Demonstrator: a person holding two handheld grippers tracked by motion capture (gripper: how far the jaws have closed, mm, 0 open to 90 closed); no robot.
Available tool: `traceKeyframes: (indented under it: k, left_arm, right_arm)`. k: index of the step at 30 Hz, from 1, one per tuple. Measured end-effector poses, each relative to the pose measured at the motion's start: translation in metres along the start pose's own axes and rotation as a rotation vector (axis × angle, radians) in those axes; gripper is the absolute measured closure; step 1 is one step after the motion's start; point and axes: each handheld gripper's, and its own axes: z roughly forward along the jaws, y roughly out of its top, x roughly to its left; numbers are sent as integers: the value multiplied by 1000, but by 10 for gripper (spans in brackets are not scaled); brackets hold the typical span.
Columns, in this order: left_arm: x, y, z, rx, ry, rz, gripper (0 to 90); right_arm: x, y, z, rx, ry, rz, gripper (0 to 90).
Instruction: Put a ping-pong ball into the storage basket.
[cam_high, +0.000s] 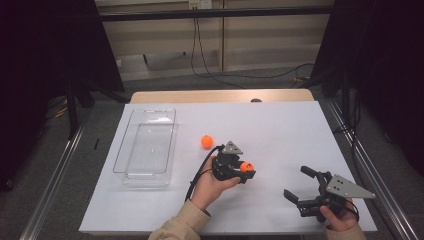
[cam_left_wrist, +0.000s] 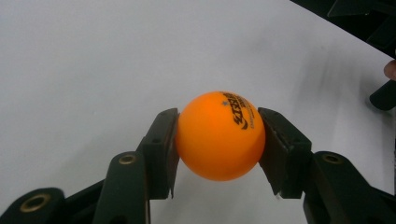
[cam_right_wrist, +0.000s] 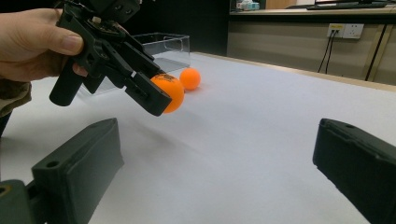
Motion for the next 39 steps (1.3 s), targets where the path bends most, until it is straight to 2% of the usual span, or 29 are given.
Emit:
traceKeyframes:
  k: [7,19,39]
  left_arm:
    - [5,0,-6,-1,13,-15,508]
    - [9,1,-9,-1,9,-44,508]
    - [20,3,-24,-1,40,-54,508]
  right_arm:
    - [0,0,0,0,2,0,11]
    - [0,-1,-2,1,-4,3,11]
    - [-1,-1,-3,3,-4,6,11]
